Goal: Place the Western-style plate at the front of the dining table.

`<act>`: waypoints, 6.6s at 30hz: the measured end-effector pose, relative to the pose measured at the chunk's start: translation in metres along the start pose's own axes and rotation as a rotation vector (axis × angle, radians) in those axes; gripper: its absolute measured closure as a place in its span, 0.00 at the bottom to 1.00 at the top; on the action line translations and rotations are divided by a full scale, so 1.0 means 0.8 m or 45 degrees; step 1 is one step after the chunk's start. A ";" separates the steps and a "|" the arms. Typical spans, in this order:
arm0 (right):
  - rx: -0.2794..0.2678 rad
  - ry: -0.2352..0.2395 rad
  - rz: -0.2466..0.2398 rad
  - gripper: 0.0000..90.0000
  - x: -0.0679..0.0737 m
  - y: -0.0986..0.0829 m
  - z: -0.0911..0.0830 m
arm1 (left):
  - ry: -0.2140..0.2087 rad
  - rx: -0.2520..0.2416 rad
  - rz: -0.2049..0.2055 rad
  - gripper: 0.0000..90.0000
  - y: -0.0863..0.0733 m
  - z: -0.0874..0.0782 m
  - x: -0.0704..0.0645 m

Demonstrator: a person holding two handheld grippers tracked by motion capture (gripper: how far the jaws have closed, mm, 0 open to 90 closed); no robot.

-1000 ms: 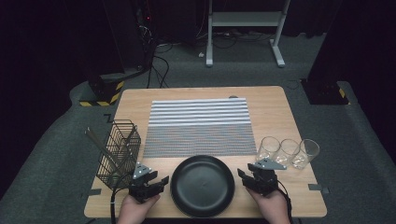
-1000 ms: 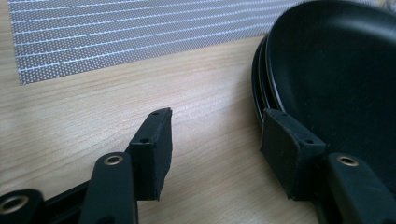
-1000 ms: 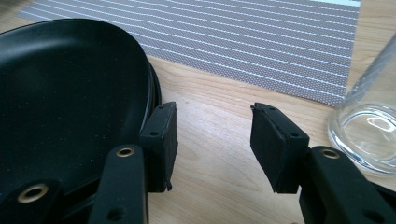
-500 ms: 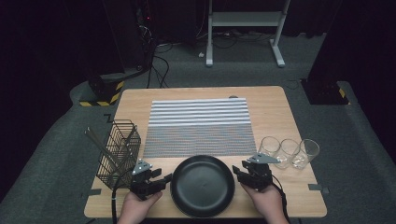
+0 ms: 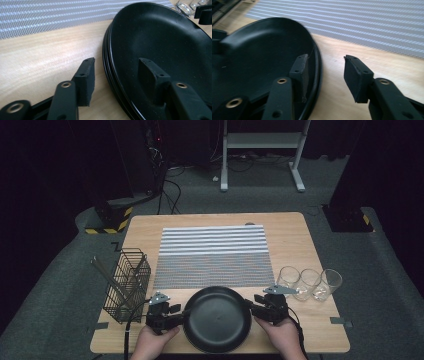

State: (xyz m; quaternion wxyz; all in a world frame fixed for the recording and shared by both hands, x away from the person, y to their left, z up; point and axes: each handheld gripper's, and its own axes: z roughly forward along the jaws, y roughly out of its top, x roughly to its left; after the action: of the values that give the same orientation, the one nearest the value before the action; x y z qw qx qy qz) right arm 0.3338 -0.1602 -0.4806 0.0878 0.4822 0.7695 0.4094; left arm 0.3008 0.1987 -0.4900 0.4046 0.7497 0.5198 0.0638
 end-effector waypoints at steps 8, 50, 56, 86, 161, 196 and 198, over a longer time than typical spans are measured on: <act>0.050 0.095 0.058 0.69 0.000 0.001 0.000 | -0.027 0.001 -0.031 0.60 0.005 0.001 0.003; 0.124 0.320 0.330 0.74 -0.019 -0.002 0.008 | -0.041 0.044 -0.027 0.74 0.006 0.012 0.005; 0.123 0.360 0.377 0.72 -0.022 -0.005 0.009 | -0.053 0.055 -0.027 0.72 0.008 0.008 0.003; 0.173 0.432 0.428 0.61 -0.023 -0.007 0.003 | -0.005 0.040 -0.023 0.82 0.013 0.007 0.002; 0.118 0.291 0.436 0.93 -0.006 0.004 0.029 | -0.049 -0.015 -0.200 0.83 0.002 0.000 0.017; 0.170 0.349 0.360 0.80 0.007 -0.013 0.024 | 0.030 -0.060 -0.134 0.84 0.005 -0.005 0.014; 0.172 0.354 0.362 0.79 0.007 -0.014 0.024 | 0.034 -0.061 -0.127 0.84 0.005 -0.005 0.014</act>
State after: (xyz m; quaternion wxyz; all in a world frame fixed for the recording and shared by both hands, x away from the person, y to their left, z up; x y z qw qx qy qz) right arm 0.3336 -0.1473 -0.4991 -0.1104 0.5297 0.7241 0.4276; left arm 0.3068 0.2094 -0.4878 0.4183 0.7120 0.5602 0.0658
